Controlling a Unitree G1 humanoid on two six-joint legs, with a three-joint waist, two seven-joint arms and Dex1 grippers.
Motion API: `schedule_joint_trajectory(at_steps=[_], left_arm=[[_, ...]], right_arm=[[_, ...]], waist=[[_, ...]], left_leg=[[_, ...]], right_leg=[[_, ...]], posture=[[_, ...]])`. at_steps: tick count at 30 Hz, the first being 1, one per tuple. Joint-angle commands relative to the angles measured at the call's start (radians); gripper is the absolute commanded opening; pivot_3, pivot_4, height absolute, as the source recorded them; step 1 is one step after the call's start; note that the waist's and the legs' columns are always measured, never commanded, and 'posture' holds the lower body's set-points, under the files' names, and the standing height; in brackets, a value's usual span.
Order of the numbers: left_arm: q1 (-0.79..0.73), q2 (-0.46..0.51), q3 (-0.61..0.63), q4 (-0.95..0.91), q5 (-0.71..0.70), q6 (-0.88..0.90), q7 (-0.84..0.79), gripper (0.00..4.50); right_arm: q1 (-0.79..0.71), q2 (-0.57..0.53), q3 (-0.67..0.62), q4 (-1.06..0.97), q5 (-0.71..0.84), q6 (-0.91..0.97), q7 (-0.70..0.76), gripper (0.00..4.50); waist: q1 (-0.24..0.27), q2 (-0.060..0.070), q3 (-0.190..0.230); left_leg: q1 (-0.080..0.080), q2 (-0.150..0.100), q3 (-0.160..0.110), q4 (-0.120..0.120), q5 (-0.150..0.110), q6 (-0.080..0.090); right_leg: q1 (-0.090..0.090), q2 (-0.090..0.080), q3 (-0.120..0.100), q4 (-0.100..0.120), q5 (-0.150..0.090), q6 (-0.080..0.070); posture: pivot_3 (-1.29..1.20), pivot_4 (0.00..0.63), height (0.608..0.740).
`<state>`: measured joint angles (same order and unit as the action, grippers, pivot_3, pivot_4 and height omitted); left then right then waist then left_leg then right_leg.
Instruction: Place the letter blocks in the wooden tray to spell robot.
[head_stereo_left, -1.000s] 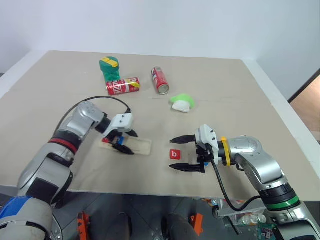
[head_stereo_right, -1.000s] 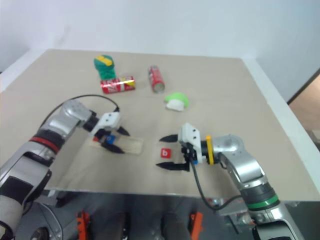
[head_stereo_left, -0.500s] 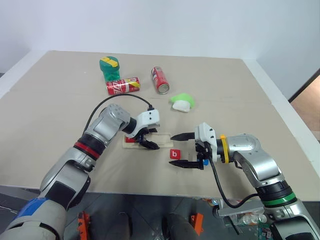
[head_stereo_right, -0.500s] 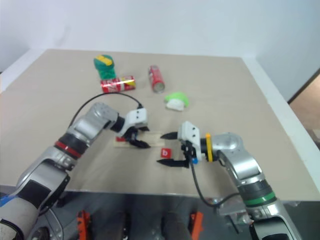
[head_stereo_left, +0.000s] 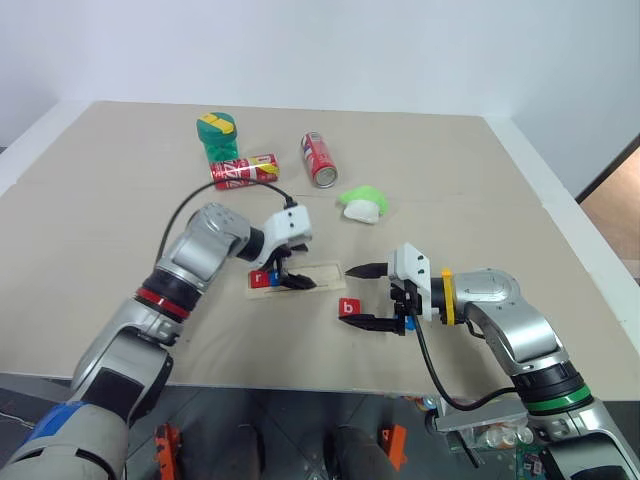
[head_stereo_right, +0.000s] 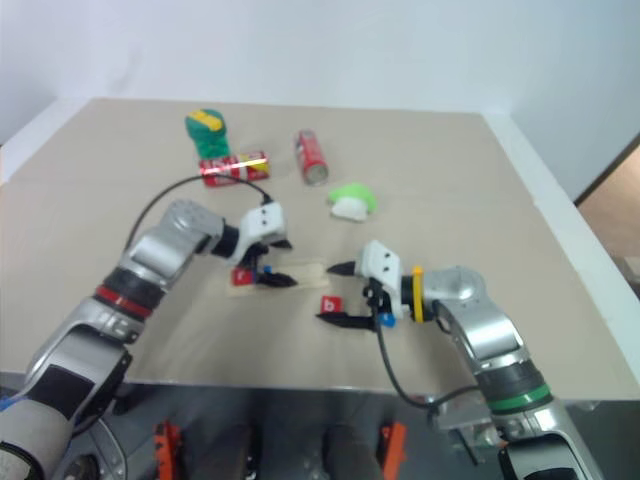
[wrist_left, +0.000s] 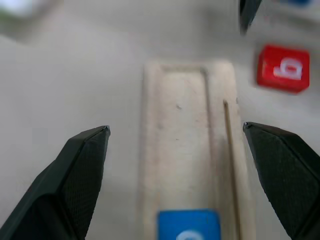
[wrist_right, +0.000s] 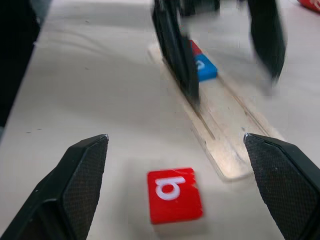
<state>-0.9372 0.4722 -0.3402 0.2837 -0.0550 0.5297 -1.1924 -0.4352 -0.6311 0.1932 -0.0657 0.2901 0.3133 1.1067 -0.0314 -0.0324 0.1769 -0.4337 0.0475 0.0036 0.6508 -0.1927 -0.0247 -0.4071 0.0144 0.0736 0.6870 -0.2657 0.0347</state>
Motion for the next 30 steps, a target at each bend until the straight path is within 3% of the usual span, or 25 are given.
schedule_joint_trajectory(at_steps=[1, 4, 8, 16, 20, 24, 25, 26, 30], left_arm=[[0.061, 0.045, 0.127, -0.167, -0.108, -0.002, -0.018, 4.43], [0.258, 0.077, 0.265, -0.345, -0.228, -0.042, -0.016, 4.43], [0.539, 0.089, 0.352, -0.494, -0.244, -0.153, 0.062, 4.43], [0.895, 0.005, 0.377, -0.691, -0.22, -0.294, 0.283, 4.43], [0.968, 0.003, 0.343, -0.749, -0.196, -0.306, 0.338, 4.5], [0.981, -0.022, 0.33, -0.785, -0.203, -0.278, 0.412, 4.5], [0.982, -0.025, 0.326, -0.791, -0.203, -0.272, 0.424, 4.5], [0.982, -0.029, 0.322, -0.795, -0.2, -0.269, 0.438, 4.5], [0.99, -0.038, 0.326, -0.787, -0.184, -0.276, 0.494, 4.5]], right_arm=[[0.029, 0.0, -0.005, -0.045, -0.003, 0.023, -0.023, 4.5], [0.052, 0.006, 0.006, -0.065, -0.012, 0.039, -0.044, 4.5], [0.062, 0.022, 0.016, -0.069, -0.025, 0.052, -0.066, 4.5], [0.054, 0.071, 0.032, -0.044, -0.054, 0.082, -0.133, 4.5], [0.092, 0.057, 0.034, -0.053, -0.068, 0.068, -0.135, 3.41], [0.129, 0.049, 0.026, -0.077, -0.072, 0.071, -0.145, 1.94], [0.136, 0.048, 0.025, -0.082, -0.072, 0.072, -0.148, 1.86], [0.142, 0.048, 0.025, -0.09, -0.072, 0.073, -0.153, 1.3], [0.16, 0.059, 0.01, -0.139, -0.056, 0.104, -0.189, 1.24]], waist=[[-0.001, 0.001, 0.0], [-0.011, 0.002, -0.001], [-0.014, 0.002, -0.001], [-0.005, 0.002, -0.001], [-0.002, 0.002, -0.001], [-0.001, 0.002, -0.001], [-0.002, 0.002, -0.001], [-0.002, 0.002, -0.001], [-0.002, 0.002, -0.001]], left_leg=[[0.0, 0.0, 0.0, 0.0, 0.0, 0.0], [0.001, 0.0, 0.001, -0.002, 0.0, 0.0], [0.003, -0.001, 0.001, -0.004, 0.0, 0.0], [0.006, 0.0, 0.002, -0.004, 0.004, -0.001], [0.007, 0.0, 0.006, -0.004, 0.004, 0.0], [0.008, 0.0, 0.007, -0.005, 0.005, 0.001], [0.009, 0.0, 0.008, -0.005, 0.005, 0.001], [0.009, 0.0, 0.009, -0.006, 0.005, 0.001], [0.011, 0.0, 0.01, -0.008, 0.005, 0.0]], right_leg=[[0.0, 0.0, 0.0, 0.0, 0.0, 0.0], [0.0, -0.001, 0.001, 0.0, 0.0, -0.001], [0.001, -0.002, 0.001, 0.001, -0.001, -0.004], [0.003, -0.002, 0.001, -0.001, 0.002, -0.001], [0.004, -0.003, 0.003, -0.001, 0.003, 0.0], [0.004, -0.003, 0.004, -0.001, 0.002, -0.003], [0.004, -0.003, 0.005, -0.001, 0.002, -0.003], [0.004, -0.003, 0.006, -0.001, 0.002, -0.003], [0.004, -0.002, 0.007, -0.001, 0.004, 0.0]], posture=[[0.0, 0.15, 0.74], [0.0, 0.15, 0.74], [0.0, 0.15, 0.74], [0.0, 0.15, 0.74], [0.0, 0.15, 0.74], [0.0, 0.15, 0.74], [0.0, 0.15, 0.74], [0.0, 0.15, 0.74], [0.0, 0.15, 0.74]])
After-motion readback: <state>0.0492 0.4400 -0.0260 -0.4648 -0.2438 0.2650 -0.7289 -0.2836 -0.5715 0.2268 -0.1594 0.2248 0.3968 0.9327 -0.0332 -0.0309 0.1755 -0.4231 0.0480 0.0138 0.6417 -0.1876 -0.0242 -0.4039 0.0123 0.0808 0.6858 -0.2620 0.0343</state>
